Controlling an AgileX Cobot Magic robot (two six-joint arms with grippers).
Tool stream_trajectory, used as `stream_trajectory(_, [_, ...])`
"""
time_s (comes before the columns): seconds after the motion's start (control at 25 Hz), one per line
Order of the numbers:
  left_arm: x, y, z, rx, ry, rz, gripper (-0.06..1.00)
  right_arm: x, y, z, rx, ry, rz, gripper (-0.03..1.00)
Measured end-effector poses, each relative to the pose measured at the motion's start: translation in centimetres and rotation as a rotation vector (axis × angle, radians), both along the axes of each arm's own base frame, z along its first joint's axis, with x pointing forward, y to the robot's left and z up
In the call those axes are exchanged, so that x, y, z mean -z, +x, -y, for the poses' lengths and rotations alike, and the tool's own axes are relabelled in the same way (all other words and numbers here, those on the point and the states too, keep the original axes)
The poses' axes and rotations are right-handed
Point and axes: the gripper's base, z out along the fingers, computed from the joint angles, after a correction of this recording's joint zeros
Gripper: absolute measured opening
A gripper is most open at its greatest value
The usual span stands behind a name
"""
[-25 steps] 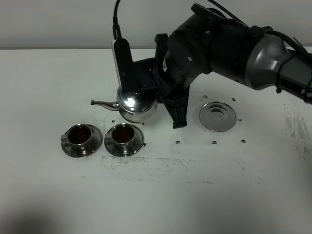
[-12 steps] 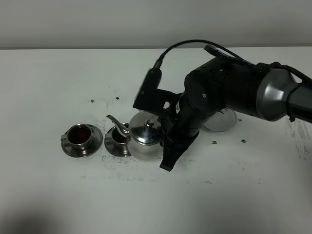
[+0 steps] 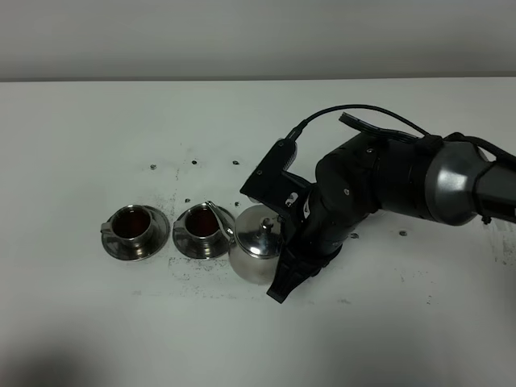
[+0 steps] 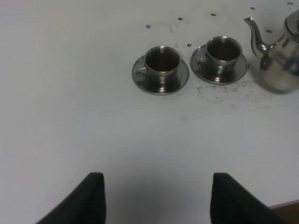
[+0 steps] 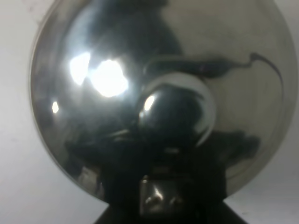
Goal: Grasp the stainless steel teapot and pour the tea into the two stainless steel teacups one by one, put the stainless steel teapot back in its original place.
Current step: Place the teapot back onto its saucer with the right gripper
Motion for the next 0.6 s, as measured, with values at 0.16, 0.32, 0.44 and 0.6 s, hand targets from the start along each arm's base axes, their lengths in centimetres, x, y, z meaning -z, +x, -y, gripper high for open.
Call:
stream_trajectory(0.16, [0.0,0.0,0.0,0.0,0.0,0.0,0.48,0.4,0.0,0.3,0.015,-0.015,0.016,0.17])
stream_trajectory(0.32, [0.0,0.0,0.0,0.0,0.0,0.0,0.48,1.2,0.3,0.3,0.023,-0.039,0.014,0.17])
stream_trajectory(0.44, [0.0,0.0,0.0,0.0,0.0,0.0,0.48,1.3,0.3,0.4,0.026,-0.047,0.008,0.17])
stream_trajectory(0.6, [0.0,0.0,0.0,0.0,0.0,0.0,0.48,-0.5,0.6,0.6,0.036,-0.067,-0.008,0.17])
